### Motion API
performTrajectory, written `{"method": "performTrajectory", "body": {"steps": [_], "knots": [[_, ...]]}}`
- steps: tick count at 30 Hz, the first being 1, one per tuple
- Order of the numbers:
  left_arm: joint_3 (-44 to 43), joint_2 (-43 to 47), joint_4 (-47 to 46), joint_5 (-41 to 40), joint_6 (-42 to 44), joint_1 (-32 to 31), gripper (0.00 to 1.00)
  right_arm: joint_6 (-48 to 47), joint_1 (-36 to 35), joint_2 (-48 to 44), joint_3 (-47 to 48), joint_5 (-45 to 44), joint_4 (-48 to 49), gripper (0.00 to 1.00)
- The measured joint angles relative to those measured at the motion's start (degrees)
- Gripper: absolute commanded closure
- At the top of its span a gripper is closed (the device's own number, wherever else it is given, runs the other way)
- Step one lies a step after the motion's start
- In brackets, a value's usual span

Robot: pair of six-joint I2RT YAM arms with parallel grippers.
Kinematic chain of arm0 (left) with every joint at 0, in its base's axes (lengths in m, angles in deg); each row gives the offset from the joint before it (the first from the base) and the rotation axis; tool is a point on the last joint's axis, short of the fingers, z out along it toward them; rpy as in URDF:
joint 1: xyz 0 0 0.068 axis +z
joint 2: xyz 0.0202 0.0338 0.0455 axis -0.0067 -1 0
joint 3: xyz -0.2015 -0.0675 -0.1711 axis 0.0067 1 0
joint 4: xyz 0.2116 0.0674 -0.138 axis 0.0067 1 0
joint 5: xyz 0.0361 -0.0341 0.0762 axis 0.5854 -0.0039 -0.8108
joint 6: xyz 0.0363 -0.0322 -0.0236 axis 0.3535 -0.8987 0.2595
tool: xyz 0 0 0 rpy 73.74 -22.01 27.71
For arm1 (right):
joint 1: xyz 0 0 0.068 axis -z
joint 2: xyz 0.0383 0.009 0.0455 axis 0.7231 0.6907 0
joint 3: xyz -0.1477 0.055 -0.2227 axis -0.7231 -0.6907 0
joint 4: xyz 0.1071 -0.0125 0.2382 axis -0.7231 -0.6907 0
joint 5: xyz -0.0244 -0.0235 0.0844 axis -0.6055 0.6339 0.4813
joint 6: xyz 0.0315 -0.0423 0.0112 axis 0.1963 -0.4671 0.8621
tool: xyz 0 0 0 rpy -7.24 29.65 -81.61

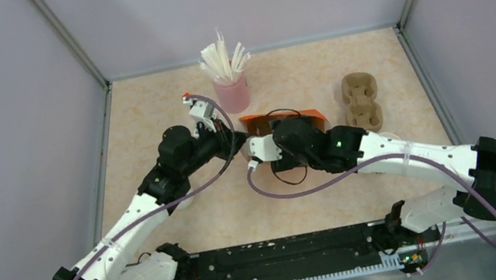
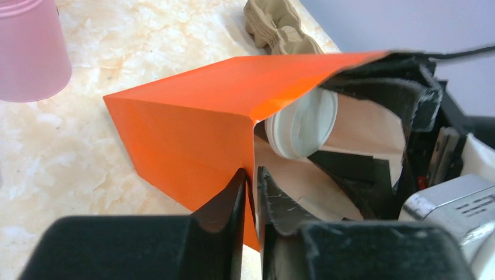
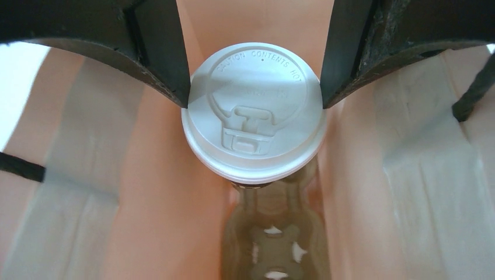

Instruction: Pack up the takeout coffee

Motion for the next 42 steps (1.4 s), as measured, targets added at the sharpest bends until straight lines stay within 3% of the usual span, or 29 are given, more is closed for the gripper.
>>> {"method": "performTrajectory", "body": {"steps": [2, 7, 20, 22, 28, 31, 34, 42], "knots": [[0.02, 0.22, 0.44, -0.02, -0.11, 0.00, 0.63, 0.57, 0.00, -0.87, -1.86, 1.66, 1.25, 0.39], [0.20, 3.23, 4.00, -0.96, -0.28, 0.00, 0.48, 1.49, 0.00, -3.28, -6.19, 4.33, 1.90, 0.39], [4.35, 6.34, 8.59, 4.33, -2.56, 0.00, 0.43, 3.37, 0.00, -6.23, -9.55, 5.49, 5.57, 0.39], [4.44, 5.88, 8.81, 4.76, -2.58, 0.00, 0.46, 3.41, 0.00, -6.23, -9.55, 5.49, 6.03, 0.39], [4.44, 3.30, 8.55, 5.84, -3.08, 0.00, 0.84, 3.82, 0.00, -6.23, -9.55, 5.40, 6.47, 0.39], [4.44, 3.17, 8.48, 6.19, -3.28, 0.00, 0.95, 3.50, 0.00, -6.23, -9.60, 4.94, 6.47, 0.39], [4.44, 3.19, 8.22, 6.40, -3.32, 0.00, 1.00, 2.45, 0.00, -6.23, -9.79, 4.35, 6.36, 0.39], [4.46, 3.19, 7.67, 7.10, -3.63, 0.00, 1.00, -0.35, 0.00, -6.23, -9.29, 1.88, 5.49, 0.39]]}}
